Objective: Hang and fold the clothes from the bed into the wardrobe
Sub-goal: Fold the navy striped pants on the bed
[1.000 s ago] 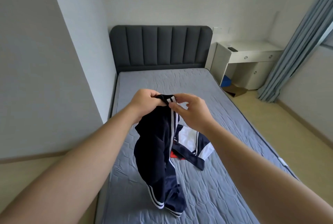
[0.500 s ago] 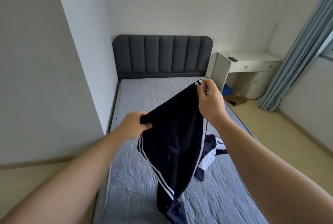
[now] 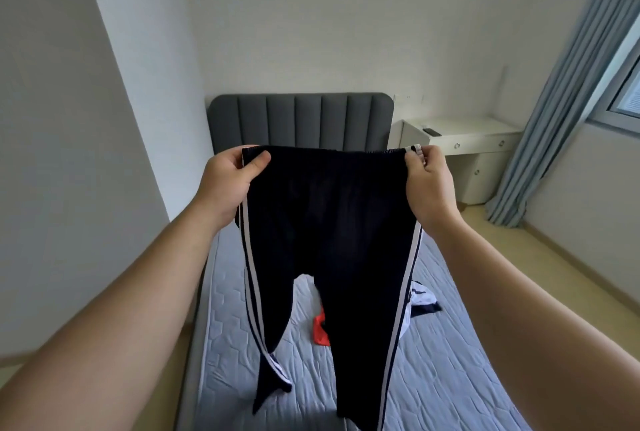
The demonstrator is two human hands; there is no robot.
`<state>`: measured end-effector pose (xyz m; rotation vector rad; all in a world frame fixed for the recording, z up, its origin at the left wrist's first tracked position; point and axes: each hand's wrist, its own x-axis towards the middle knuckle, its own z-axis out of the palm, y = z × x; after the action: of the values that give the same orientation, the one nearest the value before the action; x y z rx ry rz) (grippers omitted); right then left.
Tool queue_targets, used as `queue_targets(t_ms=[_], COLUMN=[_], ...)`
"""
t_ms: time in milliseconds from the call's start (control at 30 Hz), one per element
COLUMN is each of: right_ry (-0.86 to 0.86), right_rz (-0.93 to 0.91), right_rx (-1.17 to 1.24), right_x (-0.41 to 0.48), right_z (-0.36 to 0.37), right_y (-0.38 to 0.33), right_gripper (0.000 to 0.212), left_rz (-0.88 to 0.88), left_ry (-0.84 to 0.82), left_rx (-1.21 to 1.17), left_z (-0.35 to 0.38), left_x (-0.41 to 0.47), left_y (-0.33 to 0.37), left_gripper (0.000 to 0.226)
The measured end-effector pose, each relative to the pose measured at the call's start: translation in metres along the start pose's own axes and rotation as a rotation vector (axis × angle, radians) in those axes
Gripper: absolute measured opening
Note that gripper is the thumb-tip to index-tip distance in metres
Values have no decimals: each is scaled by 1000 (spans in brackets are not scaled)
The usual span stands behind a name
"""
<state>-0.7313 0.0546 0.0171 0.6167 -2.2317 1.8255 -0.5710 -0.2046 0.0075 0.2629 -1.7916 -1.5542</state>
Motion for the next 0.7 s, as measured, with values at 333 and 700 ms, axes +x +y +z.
queue_targets(t_ms=[333, 700], right_ry=[-172, -179], right_rz=[-62, 61], right_rx=[16, 133], right_x=[-2, -3], right_z=[-15, -29], right_y=[4, 9], right_gripper=[19, 8], left_rz=[72, -14], left_ry=[-25, -9], left_rx=[137, 94], left_z=[-3, -11], left_x=[1, -4], left_y=[3, -6], left_gripper=[18, 20])
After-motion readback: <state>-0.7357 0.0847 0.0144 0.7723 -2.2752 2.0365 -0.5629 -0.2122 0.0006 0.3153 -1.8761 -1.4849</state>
